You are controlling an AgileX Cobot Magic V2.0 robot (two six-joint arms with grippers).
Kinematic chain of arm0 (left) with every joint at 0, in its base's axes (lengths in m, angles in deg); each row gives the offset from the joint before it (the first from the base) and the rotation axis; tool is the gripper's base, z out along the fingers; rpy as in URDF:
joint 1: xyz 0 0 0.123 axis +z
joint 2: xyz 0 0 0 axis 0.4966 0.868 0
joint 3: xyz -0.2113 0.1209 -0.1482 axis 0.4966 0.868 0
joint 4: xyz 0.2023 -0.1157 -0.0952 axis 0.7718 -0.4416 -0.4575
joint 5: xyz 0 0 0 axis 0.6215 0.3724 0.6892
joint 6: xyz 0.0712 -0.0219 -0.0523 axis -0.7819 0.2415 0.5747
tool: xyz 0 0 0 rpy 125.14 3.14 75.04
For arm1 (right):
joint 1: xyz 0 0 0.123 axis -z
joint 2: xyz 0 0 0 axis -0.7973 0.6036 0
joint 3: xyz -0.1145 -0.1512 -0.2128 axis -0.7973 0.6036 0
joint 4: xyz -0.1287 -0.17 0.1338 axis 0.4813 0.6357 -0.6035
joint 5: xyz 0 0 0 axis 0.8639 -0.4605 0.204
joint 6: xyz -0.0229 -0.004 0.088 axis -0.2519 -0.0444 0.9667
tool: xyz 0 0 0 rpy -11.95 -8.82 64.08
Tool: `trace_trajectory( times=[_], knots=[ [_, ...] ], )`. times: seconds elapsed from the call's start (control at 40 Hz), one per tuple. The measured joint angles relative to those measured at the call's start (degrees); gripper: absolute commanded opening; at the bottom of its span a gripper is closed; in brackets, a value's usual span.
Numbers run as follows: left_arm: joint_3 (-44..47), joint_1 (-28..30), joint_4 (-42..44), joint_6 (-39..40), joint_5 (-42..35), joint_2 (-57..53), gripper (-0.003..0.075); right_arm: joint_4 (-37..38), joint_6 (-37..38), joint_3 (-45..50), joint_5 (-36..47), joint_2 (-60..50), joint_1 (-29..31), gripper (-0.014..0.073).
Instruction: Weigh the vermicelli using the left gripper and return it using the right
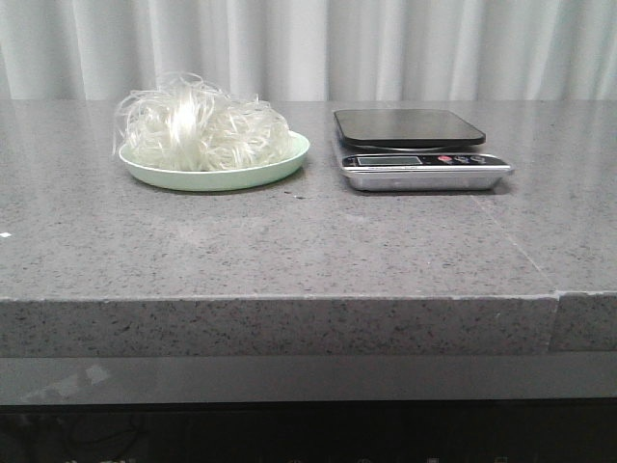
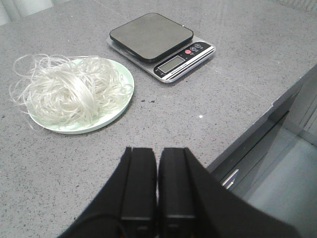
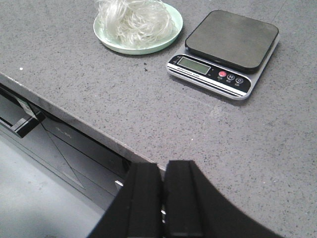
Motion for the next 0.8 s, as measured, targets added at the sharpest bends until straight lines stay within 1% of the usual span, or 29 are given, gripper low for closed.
trace_trajectory(
  times=[0.524,0.649,0.724,0.799],
  knots=[
    [0.36,0.12,0.00,0.00,0.00,-0.10,0.0155,0.00,0.00,0.00,0.00,0.00,0.00,0.0195],
    [2.49,3.97,0.27,0.00,-1.43,-1.74,0.0155,0.00,0.00,0.00,0.00,0.00,0.00,0.0195],
    [5.16,7.59,0.49,0.00,-4.23,-3.83,0.0155,0.00,0.00,0.00,0.00,0.00,0.00,0.0195],
    [9.26,11.53,0.49,0.00,-8.60,-6.91,0.0155,0.00,0.00,0.00,-0.04,0.00,0.00,0.0195]
  ],
)
